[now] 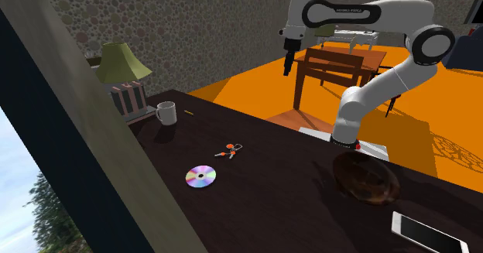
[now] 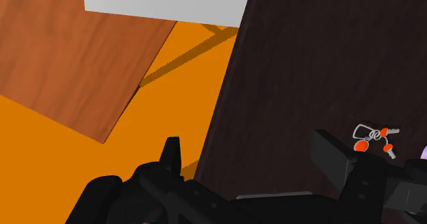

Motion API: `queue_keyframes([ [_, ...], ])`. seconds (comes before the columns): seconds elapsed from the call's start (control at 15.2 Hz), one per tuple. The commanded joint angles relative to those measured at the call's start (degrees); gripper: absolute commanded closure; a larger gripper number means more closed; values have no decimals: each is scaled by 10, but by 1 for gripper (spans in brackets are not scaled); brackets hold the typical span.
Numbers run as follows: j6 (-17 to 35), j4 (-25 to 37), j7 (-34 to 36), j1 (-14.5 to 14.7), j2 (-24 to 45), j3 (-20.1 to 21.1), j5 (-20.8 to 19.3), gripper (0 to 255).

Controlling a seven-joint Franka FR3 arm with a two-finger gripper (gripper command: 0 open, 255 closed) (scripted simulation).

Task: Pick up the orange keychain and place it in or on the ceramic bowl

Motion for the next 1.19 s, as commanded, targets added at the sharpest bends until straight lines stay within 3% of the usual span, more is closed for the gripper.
queue_keyframes([
  [0.0, 0, 0, 0, 0, 0, 0, 0, 0],
  [0.53, 88, -38, 160, 9, 46, 115, 62, 0],
  [1.12, 198, -10, 345, -3, 179, 250, 92, 0],
])
